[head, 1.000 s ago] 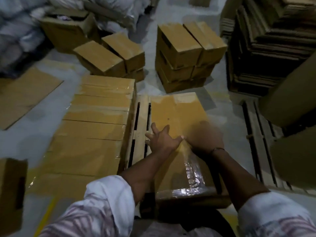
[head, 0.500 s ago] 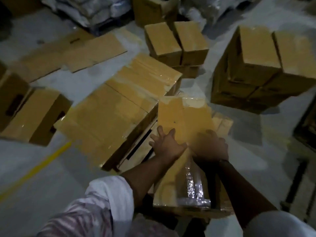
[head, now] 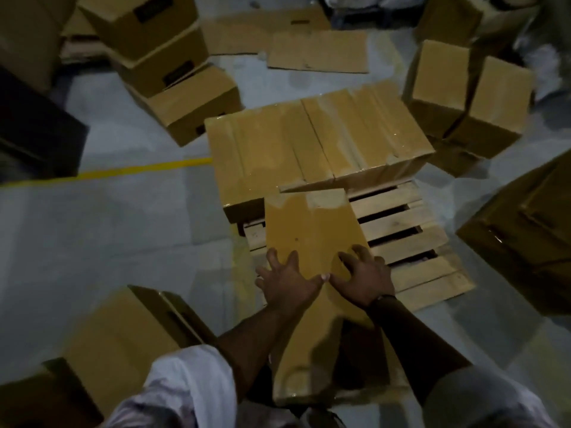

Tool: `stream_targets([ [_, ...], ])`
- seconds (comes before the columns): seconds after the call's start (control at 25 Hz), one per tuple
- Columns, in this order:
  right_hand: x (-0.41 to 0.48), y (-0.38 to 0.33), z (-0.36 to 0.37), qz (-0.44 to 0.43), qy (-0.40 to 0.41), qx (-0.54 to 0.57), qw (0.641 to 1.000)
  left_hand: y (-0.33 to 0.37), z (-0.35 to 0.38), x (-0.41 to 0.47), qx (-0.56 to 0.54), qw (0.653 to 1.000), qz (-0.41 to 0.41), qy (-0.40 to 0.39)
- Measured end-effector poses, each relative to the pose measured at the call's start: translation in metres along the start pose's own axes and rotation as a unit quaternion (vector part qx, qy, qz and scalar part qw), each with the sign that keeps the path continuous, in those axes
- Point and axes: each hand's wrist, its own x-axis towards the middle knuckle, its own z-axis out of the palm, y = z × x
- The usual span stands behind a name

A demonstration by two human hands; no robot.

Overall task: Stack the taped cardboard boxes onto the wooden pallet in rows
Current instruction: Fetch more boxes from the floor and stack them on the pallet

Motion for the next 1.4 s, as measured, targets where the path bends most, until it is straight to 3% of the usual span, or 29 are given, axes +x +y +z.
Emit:
stream_targets([
  [0.48,0.01,-0.043,0.014,-0.089,0.016,-0.014,0.996,-0.044,0.012,-0.016,-0.041,0.995,-0.079,0.055],
  [0.64,0.003,-0.024,0.017,-0.136,0.004,-0.002,0.991,-0.032,0.022,-0.035,-0.036,0.991,-0.102,0.084],
  [1.04,-0.014,0.032,0.057,-0.183,-0.052,-0.053,0.98,-0.016,0.093,-0.072,-0.064,0.987,-0.141,0.05],
  [1.4,0.104,-0.012,0.194,-0.175,-0.036,-0.03,0.983,-0.108,0.166,0.072,-0.023,0.989,-0.108,0.101],
])
